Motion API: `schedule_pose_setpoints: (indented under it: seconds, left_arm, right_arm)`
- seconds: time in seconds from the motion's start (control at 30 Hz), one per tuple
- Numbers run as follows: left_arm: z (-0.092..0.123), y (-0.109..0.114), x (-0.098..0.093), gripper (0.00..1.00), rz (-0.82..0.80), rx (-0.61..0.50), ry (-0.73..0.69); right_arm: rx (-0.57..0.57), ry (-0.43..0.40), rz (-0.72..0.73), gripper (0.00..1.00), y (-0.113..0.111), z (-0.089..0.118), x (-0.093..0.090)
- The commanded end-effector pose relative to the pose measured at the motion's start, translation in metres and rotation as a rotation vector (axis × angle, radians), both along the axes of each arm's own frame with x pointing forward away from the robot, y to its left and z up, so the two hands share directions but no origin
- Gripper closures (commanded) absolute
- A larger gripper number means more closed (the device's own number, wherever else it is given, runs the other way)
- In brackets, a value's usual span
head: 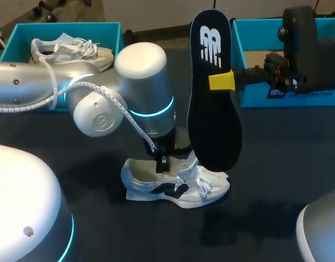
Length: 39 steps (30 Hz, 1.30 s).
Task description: Take the shoe out of the shoebox, open the shoe tongue, remove and reinsert the insole, then place the shoe into the shoebox
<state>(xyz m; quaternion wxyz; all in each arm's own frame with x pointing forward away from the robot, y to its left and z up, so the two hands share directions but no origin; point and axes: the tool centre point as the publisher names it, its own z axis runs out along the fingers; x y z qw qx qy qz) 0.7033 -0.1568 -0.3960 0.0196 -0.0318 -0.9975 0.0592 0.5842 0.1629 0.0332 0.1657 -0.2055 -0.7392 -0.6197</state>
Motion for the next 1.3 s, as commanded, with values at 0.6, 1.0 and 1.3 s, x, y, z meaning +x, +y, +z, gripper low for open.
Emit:
schedule_pose_setpoints:
  seconds: [0.6, 1.0, 1.3]
  left_arm:
    - [0.058, 0.024, -0.012, 1.0, -0.312, 0.017, -0.03]
    - [0.084, 0.058, -0.022, 1.0, -0.862, -0.005, -0.165]
    - [0.091, 0.065, -0.025, 1.0, -1.062, -0.002, -0.183]
  right_arm:
    - [-0.004, 0.003, 0.003, 1.0, 0.004, 0.001, 0.003]
    - [-0.004, 0.003, 0.003, 1.0, 0.004, 0.001, 0.003]
    - [-0.004, 0.003, 0.003, 1.0, 0.004, 0.001, 0.003]
